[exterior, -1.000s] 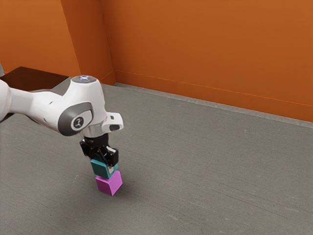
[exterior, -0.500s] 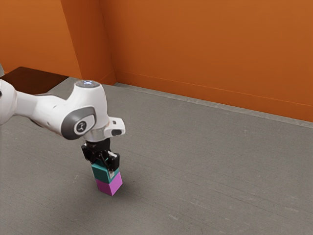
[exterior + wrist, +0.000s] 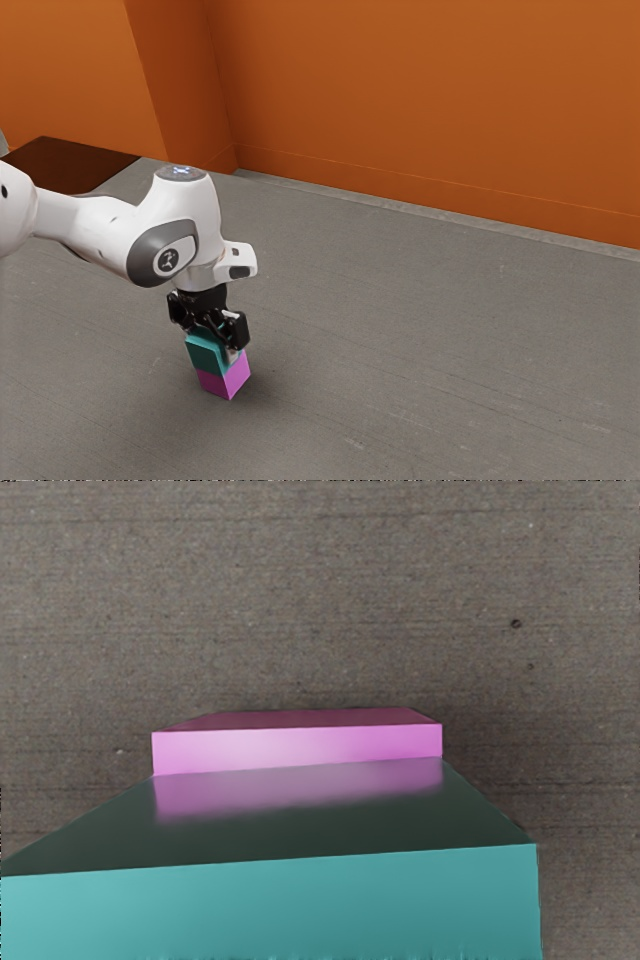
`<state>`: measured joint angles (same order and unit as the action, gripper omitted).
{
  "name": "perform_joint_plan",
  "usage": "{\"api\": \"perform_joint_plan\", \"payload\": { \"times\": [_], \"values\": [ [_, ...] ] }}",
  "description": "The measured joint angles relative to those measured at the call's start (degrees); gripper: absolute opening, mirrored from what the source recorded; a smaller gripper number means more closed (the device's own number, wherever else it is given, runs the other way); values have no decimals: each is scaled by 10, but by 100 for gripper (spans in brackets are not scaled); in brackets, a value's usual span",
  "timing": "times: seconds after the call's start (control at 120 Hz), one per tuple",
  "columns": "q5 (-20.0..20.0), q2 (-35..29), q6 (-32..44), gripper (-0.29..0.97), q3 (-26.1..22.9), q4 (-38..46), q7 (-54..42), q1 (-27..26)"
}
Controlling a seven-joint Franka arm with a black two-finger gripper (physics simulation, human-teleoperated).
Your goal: Pick up the blue block with one arm, and put the blue block on the pink block with one arm
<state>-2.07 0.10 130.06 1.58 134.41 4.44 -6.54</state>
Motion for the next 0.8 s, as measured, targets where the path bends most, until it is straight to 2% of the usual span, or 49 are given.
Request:
{"api": "perform_joint_plan", "payload": {
  "times": [0.283,0.592,0.8],
  "values": [
    [0,-62,-10,67,-1,8,-4,4],
    [-1,-67,-16,68,-7,9,-6,5],
    [-23,-66,-16,68,-17,9,-4,3]
  ]
}}
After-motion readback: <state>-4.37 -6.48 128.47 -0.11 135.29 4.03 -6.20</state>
